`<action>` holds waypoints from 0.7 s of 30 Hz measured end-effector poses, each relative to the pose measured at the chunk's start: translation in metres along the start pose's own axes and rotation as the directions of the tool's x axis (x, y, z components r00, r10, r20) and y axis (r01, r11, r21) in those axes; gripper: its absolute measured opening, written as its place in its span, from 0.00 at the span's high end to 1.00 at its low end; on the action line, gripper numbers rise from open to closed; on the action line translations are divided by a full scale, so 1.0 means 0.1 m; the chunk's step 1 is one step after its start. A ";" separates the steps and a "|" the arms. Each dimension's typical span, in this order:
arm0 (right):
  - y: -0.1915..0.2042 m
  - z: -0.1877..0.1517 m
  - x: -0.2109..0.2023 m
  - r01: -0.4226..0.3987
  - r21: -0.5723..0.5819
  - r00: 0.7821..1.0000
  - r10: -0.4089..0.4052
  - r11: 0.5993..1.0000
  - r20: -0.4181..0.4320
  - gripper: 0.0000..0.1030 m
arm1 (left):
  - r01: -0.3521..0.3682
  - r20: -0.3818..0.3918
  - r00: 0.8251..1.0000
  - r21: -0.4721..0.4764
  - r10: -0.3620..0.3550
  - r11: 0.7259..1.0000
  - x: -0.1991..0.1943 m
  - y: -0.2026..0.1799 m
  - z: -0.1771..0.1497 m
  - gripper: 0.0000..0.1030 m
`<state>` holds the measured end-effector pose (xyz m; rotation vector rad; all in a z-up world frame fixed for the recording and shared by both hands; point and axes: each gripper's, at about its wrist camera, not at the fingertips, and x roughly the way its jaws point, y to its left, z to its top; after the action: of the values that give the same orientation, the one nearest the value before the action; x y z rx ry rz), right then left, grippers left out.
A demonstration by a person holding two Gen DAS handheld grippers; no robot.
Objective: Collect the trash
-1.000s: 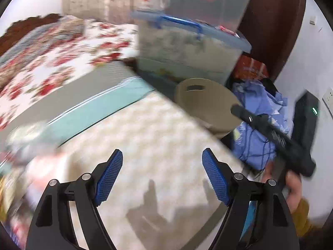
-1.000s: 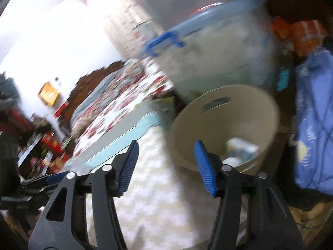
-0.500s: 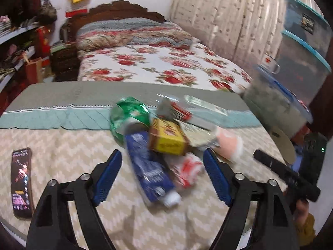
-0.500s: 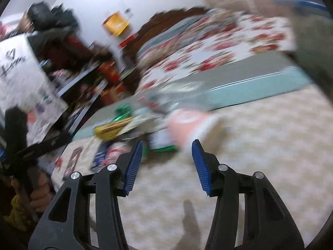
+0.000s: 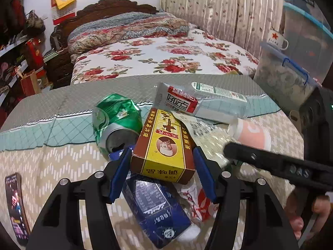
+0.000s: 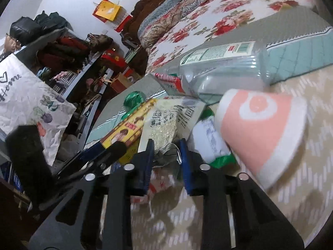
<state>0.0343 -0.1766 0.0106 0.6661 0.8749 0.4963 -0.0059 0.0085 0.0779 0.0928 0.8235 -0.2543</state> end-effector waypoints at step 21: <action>-0.71 -1.47 -2.00 0.507 -0.002 0.811 -0.476 0.862 0.341 0.79 | 0.422 0.048 0.891 0.276 -0.451 0.863 -0.55 -1.46 -0.68 0.45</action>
<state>-0.1878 -0.3066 -0.0017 0.3937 0.6644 -0.0503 -0.1281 -0.1100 0.0742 0.1348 0.6881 -0.7943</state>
